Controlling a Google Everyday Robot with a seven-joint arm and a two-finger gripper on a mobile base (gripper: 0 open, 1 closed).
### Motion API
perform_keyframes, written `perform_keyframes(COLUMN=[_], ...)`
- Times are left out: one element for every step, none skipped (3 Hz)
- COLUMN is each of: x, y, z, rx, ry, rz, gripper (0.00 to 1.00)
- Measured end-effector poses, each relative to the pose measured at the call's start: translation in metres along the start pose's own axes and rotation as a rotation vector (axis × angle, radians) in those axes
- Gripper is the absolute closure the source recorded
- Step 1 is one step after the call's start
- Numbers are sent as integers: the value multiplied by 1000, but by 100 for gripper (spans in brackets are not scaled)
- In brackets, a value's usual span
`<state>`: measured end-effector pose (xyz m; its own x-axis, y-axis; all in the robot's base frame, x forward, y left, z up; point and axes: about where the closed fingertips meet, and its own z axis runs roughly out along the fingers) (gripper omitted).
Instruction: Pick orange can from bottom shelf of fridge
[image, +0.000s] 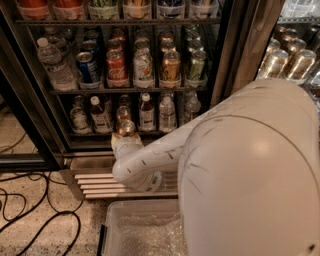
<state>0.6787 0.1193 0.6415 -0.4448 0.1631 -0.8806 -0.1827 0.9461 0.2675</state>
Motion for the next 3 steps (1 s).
perform_keyframes(x=[22, 25, 28], y=[8, 12, 11], z=[-24, -26, -29], rx=[-26, -34, -21], ry=[21, 28, 35], rz=[92, 107, 111], gripper=[100, 100, 100])
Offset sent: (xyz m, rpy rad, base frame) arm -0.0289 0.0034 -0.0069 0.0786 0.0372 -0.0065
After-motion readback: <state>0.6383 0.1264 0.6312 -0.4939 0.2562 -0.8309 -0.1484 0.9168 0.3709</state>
